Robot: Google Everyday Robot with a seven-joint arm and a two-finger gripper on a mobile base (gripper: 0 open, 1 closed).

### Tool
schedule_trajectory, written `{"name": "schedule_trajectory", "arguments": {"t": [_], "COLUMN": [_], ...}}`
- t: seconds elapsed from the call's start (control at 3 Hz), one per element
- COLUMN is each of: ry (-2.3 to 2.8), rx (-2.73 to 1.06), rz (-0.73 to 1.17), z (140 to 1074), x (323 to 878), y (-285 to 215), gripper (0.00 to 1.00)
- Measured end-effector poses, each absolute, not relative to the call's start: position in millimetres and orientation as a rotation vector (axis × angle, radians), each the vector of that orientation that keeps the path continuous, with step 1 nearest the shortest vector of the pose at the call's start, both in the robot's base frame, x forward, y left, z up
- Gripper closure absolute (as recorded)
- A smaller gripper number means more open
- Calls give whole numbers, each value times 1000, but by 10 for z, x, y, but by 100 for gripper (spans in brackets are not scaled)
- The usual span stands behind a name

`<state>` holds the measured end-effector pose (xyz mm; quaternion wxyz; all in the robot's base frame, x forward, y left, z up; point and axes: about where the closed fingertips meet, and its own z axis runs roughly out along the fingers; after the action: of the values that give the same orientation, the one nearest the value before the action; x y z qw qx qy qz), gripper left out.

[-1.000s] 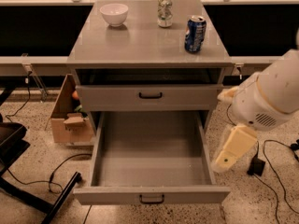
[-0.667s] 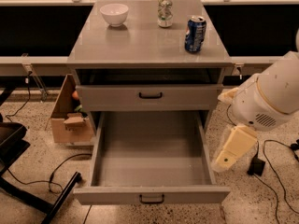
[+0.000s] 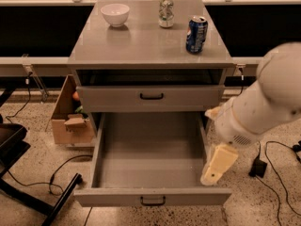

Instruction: Close middle drawer

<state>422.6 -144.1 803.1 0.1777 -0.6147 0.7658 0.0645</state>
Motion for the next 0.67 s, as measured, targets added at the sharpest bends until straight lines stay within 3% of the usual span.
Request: {"name": "schedule_trajectory", "arguments": {"t": [0.67], "ry": [2290], "rx": [-1838], "rz": [116], "z": [6448], "x": [4075], "y": [-1690], "gripper": [0]}}
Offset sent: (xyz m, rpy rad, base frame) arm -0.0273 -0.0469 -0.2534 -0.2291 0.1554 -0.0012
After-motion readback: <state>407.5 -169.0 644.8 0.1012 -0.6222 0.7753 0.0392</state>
